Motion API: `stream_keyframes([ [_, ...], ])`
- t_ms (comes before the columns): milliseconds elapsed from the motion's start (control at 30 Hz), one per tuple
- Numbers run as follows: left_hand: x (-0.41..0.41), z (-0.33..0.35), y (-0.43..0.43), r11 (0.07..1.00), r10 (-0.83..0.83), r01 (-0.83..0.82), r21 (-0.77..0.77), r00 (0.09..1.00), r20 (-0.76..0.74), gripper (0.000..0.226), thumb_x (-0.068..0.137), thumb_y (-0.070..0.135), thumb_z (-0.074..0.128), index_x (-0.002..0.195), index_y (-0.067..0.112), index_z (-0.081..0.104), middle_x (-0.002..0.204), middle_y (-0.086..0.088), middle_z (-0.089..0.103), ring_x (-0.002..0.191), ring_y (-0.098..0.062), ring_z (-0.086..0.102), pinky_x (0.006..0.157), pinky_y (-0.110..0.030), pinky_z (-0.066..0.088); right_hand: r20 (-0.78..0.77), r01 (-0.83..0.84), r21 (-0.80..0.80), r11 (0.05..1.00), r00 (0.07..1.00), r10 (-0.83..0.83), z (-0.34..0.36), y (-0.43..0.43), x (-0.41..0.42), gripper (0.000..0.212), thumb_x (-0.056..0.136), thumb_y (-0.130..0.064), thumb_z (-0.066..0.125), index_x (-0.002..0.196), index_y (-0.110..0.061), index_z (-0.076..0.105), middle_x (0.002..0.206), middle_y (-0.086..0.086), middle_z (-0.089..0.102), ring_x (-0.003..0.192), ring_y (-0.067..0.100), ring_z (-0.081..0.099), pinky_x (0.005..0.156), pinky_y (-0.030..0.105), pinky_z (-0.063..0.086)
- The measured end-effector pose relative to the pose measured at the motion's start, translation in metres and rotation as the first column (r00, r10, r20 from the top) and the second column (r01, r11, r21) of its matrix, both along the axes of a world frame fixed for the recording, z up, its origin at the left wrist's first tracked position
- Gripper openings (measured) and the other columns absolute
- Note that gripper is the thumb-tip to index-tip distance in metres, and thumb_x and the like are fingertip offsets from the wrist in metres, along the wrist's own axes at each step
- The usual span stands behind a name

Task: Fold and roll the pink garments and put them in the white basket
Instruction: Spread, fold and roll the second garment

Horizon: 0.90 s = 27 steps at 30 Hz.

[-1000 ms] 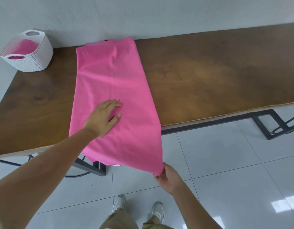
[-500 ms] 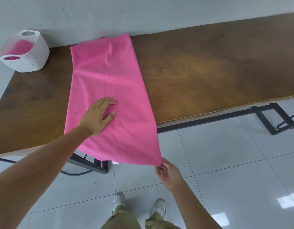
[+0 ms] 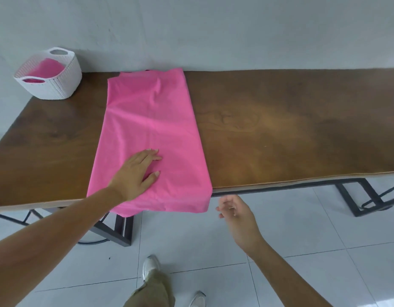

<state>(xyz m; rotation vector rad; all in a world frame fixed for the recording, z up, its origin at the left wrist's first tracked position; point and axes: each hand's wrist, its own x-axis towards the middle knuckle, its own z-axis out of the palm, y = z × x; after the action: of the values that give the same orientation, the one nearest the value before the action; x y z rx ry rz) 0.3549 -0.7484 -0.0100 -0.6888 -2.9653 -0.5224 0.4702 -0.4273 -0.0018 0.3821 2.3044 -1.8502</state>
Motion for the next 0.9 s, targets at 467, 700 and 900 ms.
stream_keyframes([
  [467, -0.076, 0.029, -0.038, 0.996, -0.093, 0.094, 0.009, 0.991, -0.093, 0.043, 0.096, 0.044, 0.045, 0.126, 0.018, 0.062, 0.124, 0.003, 0.059, 0.117, -0.019, 0.053, 0.105, -0.035, 0.045, -0.239, -0.199, 0.313, 0.929, 0.930, 0.280, 0.057, -0.074, -0.139, 0.013, 0.098, -0.012, 0.060, 0.098, -0.025, 0.065, 0.090, -0.016, 0.069, 0.091, 0.003, 0.063, 0.077, 0.011, 0.044],
  [700, -0.203, 0.077, -0.094, 0.972, 0.222, -0.199, 0.126, 0.953, -0.205, 0.035, 0.093, 0.023, 0.065, 0.128, 0.016, 0.061, 0.129, -0.004, 0.058, 0.124, -0.030, 0.051, 0.102, -0.045, 0.044, -0.235, -0.189, 0.413, 0.891, 0.923, 0.305, 0.063, -0.107, -0.208, 0.014, 0.100, -0.015, 0.058, 0.101, -0.029, 0.064, 0.102, -0.025, 0.064, 0.098, -0.001, 0.060, 0.082, 0.011, 0.043],
  [900, -0.274, 0.090, -0.111, 0.900, 0.415, -0.423, -0.104, 0.905, -0.090, 0.057, 0.095, 0.046, 0.060, 0.144, 0.021, 0.047, 0.138, -0.005, 0.054, 0.130, -0.032, 0.044, 0.107, -0.045, 0.034, -0.228, -0.149, 0.470, 0.870, 0.932, 0.283, 0.063, -0.131, -0.248, 0.020, 0.100, -0.014, 0.058, 0.098, -0.034, 0.062, 0.102, -0.032, 0.062, 0.098, -0.005, 0.059, 0.080, 0.007, 0.041],
])
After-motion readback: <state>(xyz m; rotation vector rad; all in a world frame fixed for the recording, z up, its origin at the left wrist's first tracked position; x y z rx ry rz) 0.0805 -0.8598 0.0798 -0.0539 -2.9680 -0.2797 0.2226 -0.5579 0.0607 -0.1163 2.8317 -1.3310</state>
